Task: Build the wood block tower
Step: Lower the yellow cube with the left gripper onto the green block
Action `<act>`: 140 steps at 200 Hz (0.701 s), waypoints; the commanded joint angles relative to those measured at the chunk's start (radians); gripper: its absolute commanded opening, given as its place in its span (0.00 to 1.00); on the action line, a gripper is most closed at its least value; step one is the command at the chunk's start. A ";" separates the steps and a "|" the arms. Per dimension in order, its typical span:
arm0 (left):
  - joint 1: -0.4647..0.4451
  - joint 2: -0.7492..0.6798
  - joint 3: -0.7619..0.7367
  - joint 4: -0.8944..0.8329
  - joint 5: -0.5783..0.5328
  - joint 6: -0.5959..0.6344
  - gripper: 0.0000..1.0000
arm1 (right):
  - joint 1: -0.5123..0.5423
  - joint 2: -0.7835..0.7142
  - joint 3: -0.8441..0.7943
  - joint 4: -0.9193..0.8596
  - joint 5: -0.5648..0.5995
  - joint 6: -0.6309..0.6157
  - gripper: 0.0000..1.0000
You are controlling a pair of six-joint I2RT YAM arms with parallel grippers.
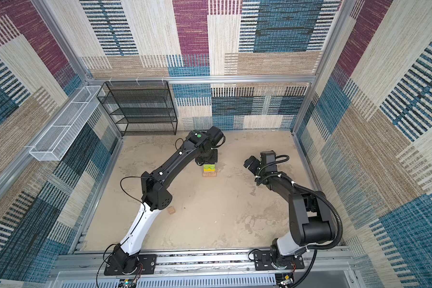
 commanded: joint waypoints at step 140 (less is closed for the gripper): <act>0.003 0.015 0.014 -0.006 -0.019 -0.026 0.05 | 0.000 0.004 0.005 0.022 -0.010 -0.011 0.99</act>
